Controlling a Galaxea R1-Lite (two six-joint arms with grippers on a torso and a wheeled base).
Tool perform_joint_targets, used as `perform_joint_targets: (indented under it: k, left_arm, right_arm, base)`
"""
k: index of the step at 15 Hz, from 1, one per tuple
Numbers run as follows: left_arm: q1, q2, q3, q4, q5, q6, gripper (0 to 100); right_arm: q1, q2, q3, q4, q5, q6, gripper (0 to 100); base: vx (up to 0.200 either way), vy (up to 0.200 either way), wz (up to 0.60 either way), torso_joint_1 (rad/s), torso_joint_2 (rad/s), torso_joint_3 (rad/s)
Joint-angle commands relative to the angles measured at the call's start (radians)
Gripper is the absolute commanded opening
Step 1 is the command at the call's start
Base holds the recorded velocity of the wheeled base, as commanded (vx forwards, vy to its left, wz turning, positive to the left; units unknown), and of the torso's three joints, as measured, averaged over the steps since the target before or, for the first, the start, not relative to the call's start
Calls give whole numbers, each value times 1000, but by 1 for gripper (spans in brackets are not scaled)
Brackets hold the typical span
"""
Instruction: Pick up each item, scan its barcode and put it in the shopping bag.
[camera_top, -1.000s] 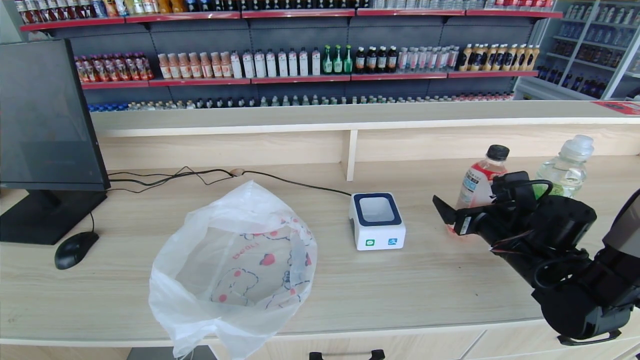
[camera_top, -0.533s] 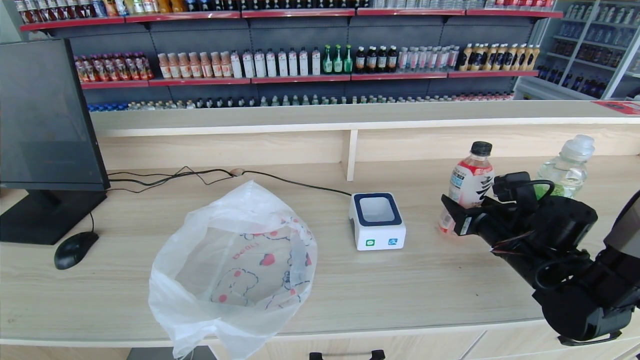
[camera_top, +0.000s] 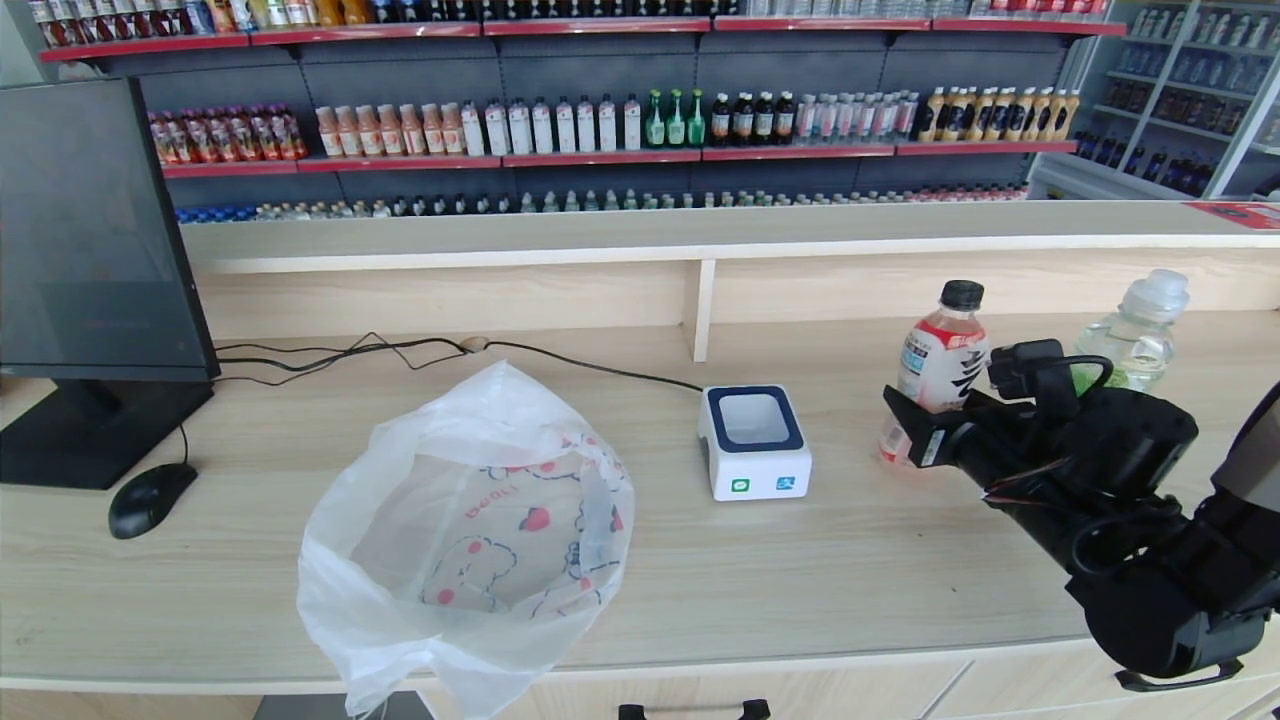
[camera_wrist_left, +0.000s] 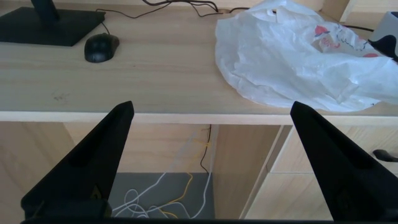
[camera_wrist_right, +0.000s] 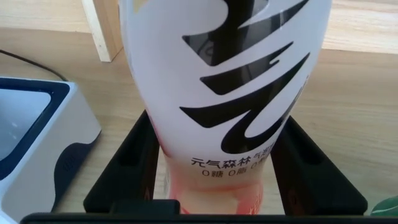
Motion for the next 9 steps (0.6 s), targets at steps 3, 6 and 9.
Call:
perform_joint_targets:
  k: [3, 6, 9]
  left_arm:
    - [-2, 1, 0, 0, 0, 0, 100]
    - [0, 1, 0, 0, 0, 0, 100]
    - [0, 1, 0, 0, 0, -2, 100]
  right_arm:
    - [1, -46, 11, -3, 0, -1, 0]
    - [10, -97, 28, -3, 0, -1, 0]
    - [93, -178, 68, -3, 0, -1, 0]
  base:
    - [0, 0, 0, 0, 0, 0]
    - [0, 0, 0, 0, 0, 0]
    - [0, 0, 0, 0, 0, 0]
